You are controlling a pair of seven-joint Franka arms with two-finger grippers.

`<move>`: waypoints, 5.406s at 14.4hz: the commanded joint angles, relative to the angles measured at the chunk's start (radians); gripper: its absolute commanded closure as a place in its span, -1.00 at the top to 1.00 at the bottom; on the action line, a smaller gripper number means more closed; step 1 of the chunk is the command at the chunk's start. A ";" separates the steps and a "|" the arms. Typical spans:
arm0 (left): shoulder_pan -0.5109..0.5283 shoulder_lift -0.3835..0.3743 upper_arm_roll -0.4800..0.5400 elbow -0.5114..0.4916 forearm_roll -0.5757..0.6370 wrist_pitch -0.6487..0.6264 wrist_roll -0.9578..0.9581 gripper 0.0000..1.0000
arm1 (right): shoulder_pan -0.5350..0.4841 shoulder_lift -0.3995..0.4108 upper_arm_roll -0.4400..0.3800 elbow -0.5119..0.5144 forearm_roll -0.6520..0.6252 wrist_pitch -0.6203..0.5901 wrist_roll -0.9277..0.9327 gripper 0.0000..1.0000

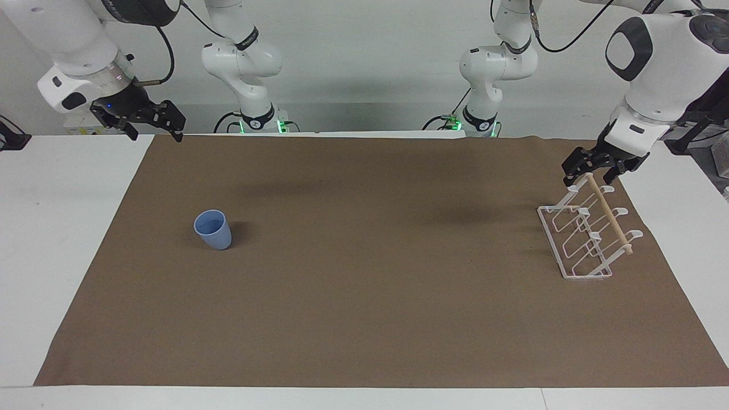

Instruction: Hang cup on cup holder

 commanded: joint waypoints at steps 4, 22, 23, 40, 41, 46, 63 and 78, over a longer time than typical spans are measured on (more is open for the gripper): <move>0.001 -0.029 0.003 -0.033 -0.011 0.011 0.000 1.00 | -0.014 -0.020 0.008 -0.032 -0.002 0.029 -0.015 1.00; 0.001 -0.029 0.003 -0.031 -0.011 0.011 0.000 1.00 | -0.025 0.097 0.010 -0.549 0.011 0.766 -0.210 0.69; 0.001 -0.029 0.004 -0.033 -0.011 0.011 0.000 1.00 | -0.024 0.101 0.010 -0.563 0.011 0.786 -0.208 0.68; 0.001 -0.029 0.004 -0.033 -0.011 0.011 0.000 1.00 | -0.014 0.146 0.095 -0.375 0.027 0.588 -0.328 -1.00; 0.001 -0.029 0.003 -0.033 -0.011 0.011 0.000 1.00 | -0.014 0.137 0.121 -0.339 0.082 0.526 -0.323 -1.00; 0.001 -0.029 0.004 -0.033 -0.011 0.011 0.000 1.00 | 0.007 0.128 0.155 -0.258 0.484 0.342 -0.226 -1.00; -0.218 -0.086 -0.008 -0.160 -0.346 0.094 -1.119 1.00 | 0.171 0.106 0.160 -0.320 1.022 0.427 0.176 -1.00; -0.523 -0.014 -0.008 -0.215 -0.639 0.547 -1.870 0.99 | 0.266 0.072 0.158 -0.413 1.157 0.579 0.192 -1.00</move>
